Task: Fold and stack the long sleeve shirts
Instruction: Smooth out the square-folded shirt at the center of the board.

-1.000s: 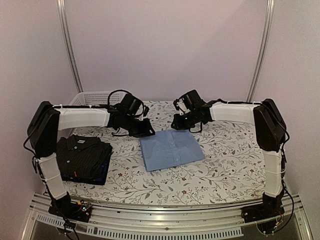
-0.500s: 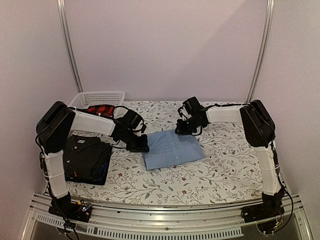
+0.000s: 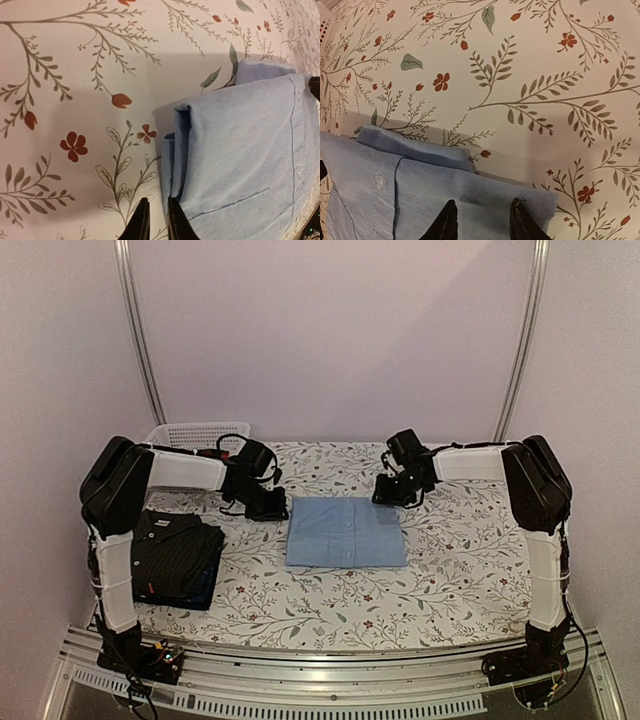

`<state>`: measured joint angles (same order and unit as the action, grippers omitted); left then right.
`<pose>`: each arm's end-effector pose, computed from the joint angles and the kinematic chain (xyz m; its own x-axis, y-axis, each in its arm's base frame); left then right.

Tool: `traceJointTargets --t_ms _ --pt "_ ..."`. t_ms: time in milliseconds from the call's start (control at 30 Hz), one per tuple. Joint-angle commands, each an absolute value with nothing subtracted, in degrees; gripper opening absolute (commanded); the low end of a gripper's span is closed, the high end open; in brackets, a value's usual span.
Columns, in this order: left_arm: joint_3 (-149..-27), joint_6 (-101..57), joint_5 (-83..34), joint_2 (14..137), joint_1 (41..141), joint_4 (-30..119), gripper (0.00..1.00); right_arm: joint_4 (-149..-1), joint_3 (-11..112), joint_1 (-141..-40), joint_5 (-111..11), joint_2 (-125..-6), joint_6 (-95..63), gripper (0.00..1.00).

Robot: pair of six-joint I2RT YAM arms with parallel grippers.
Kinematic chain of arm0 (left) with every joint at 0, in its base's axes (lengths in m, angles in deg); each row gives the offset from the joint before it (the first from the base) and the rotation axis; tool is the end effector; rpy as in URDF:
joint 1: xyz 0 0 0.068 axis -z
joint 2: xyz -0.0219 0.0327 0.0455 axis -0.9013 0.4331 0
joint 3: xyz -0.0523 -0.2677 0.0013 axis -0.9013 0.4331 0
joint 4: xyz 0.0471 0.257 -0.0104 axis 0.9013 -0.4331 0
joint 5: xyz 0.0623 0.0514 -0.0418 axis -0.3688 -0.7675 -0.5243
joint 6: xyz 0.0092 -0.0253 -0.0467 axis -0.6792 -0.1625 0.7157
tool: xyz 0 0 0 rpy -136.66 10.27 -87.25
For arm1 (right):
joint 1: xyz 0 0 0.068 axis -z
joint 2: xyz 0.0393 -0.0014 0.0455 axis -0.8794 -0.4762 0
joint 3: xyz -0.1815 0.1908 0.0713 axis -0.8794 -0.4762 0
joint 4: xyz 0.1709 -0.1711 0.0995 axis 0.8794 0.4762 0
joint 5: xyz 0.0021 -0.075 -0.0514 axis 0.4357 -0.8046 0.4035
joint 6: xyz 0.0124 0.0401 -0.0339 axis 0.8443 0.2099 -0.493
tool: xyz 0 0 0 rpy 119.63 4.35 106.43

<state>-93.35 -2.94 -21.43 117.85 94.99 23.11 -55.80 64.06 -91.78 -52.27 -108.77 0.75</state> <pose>0.3615 -0.2223 0.1382 -0.9384 -0.0293 -0.3443 0.1203 0.9064 -0.4050 0.4016 0.2377 0.1490 -0.8670 -0.0475 -0.4960 -0.2193 0.9302 0.2943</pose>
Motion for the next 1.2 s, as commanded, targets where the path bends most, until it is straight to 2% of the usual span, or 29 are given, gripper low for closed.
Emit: traceJointTargets --t_ms 0,167,300,467,933,1167 --pt "-97.54 -5.47 -22.13 117.68 94.54 19.74 0.14 -54.07 63.55 -90.66 -54.39 -104.32 0.8 0.36" --pt "-98.89 -4.38 -21.68 115.33 94.66 20.67 0.15 -53.89 64.13 -90.66 -55.09 -102.61 0.28 0.37" --pt "-101.33 -4.11 -20.46 116.88 95.21 21.3 0.14 -53.11 65.37 -90.71 -53.61 -104.49 0.01 0.26" --pt "-104.32 -3.63 -19.36 119.69 95.72 21.24 0.13 -54.09 63.75 -90.75 -53.54 -104.73 0.57 0.22" --pt "-111.0 -3.84 -17.76 131.07 93.36 20.07 0.11 -53.98 66.66 -89.26 -51.42 -112.06 0.49 0.21" --pt "-110.42 -4.45 -17.82 129.71 92.91 19.37 0.12 -51.64 66.26 -89.64 -54.78 -108.61 -0.45 0.28"
